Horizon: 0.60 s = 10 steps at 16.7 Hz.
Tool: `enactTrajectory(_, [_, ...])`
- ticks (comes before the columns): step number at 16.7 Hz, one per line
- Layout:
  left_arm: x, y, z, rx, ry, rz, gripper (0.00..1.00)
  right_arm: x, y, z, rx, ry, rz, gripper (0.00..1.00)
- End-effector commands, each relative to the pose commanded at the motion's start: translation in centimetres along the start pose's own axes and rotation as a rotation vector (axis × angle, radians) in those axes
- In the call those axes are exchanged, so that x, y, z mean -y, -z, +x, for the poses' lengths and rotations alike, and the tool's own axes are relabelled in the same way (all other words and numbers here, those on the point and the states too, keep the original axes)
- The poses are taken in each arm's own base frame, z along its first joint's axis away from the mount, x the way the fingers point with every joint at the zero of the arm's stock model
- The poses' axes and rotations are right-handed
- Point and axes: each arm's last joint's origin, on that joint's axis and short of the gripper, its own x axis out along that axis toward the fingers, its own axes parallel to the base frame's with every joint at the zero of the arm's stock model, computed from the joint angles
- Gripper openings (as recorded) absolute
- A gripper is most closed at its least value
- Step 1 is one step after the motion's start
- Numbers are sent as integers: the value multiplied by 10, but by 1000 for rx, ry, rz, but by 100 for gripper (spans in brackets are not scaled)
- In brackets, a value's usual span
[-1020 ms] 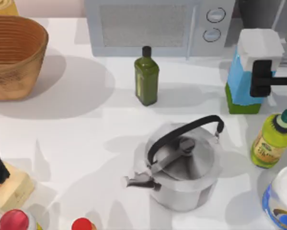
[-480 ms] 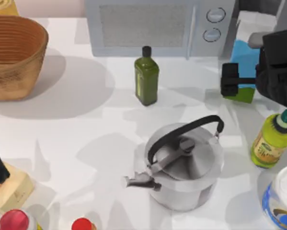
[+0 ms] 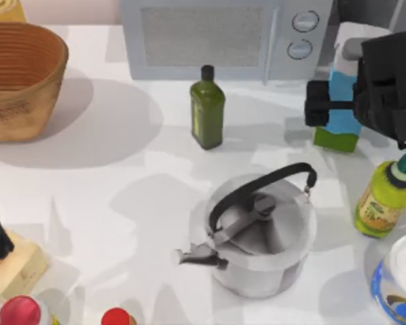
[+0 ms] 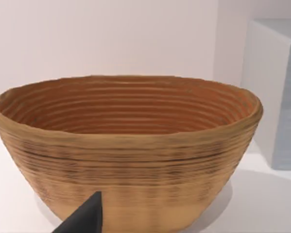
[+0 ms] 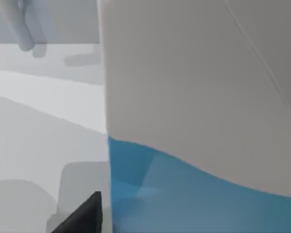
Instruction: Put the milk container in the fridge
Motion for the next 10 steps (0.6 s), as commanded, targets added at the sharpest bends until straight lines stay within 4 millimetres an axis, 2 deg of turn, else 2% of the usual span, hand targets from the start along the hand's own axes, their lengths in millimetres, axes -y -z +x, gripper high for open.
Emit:
enactTrajectory(5, [0, 0, 0, 0, 0, 0, 100, 0, 3, 28, 0, 0, 0, 100])
enactTrajectory(10, [0, 0, 0, 0, 0, 0, 100, 3, 9, 31, -1, 0, 0, 100])
